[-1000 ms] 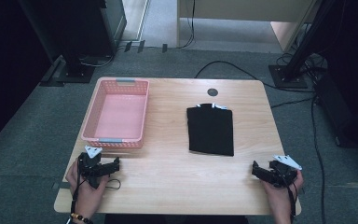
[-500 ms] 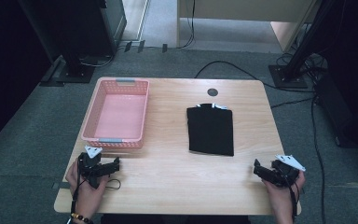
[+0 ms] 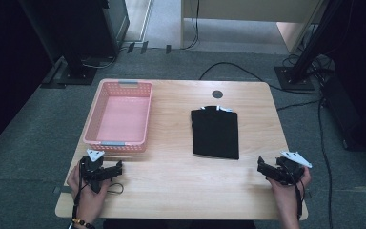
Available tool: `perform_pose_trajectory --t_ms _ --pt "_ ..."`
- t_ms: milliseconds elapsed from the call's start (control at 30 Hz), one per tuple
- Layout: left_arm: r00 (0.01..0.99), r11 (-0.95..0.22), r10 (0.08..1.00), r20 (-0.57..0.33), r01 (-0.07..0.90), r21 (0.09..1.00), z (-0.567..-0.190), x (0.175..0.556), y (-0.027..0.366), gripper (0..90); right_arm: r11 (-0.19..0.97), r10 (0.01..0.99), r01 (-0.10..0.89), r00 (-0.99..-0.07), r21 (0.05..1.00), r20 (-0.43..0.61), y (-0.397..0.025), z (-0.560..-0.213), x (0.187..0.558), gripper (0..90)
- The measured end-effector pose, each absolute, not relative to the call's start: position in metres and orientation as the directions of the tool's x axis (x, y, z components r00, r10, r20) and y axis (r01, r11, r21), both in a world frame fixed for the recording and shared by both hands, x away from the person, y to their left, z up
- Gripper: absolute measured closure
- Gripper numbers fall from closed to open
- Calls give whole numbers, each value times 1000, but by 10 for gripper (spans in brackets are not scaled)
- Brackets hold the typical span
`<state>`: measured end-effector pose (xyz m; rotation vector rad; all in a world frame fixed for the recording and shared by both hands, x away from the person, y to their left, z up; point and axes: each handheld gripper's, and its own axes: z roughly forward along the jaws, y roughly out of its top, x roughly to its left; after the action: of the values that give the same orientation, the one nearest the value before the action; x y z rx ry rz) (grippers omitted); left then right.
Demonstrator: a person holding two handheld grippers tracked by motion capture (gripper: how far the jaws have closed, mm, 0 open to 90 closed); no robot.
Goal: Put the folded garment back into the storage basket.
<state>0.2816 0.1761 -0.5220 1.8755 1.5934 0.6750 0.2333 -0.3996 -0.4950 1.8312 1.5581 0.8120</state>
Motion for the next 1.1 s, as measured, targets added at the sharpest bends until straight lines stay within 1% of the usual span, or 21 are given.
perform_pose_trajectory --t_ms 1100 --pt "159 -118 987 8 693 711 -522 281 176 0 -28 1000 626 8 779 30 -343 -463 276 36"
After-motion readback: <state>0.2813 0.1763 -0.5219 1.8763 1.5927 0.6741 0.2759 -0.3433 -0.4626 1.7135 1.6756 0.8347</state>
